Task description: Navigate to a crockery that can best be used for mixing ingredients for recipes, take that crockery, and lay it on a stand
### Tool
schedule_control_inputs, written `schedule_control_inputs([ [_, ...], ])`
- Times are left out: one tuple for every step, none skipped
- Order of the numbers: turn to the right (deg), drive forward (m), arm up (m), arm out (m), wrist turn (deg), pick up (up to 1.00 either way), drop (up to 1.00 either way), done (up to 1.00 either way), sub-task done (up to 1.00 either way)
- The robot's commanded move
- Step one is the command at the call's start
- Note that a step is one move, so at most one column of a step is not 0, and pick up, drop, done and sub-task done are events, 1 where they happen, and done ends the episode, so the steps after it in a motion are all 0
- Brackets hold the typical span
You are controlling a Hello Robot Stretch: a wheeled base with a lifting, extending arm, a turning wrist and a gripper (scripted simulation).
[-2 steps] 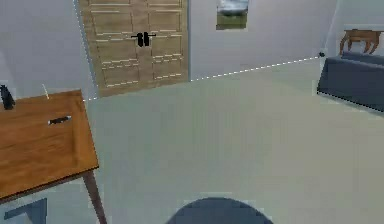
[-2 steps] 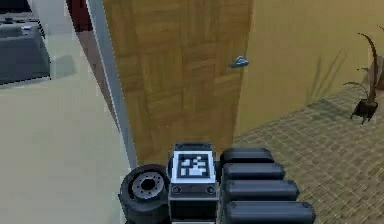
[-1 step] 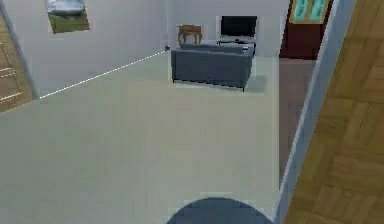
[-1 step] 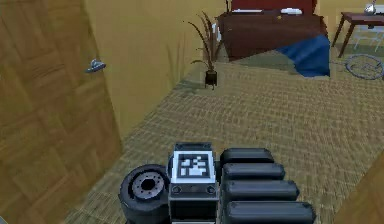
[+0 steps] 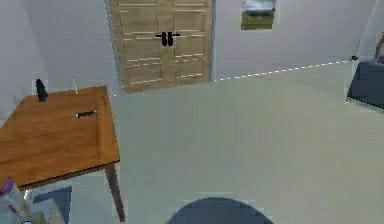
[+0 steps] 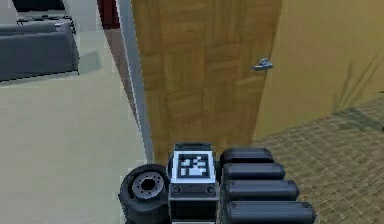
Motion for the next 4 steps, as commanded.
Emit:
schedule_control_inputs([
  [-45.0, 0.00, 0.00, 0.00, 0.0, 0.00, 0.00, 0.00, 0.00],
  [-45.0, 0.00, 0.00, 0.00, 0.0, 0.00, 0.00, 0.00, 0.00],
  [-36.0, 0.00, 0.00, 0.00, 0.0, 0.00, 0.00, 0.00, 0.00],
  [0.0, 0.00, 0.00, 0.48, 0.0, 0.00, 0.00, 0.00, 0.00],
])
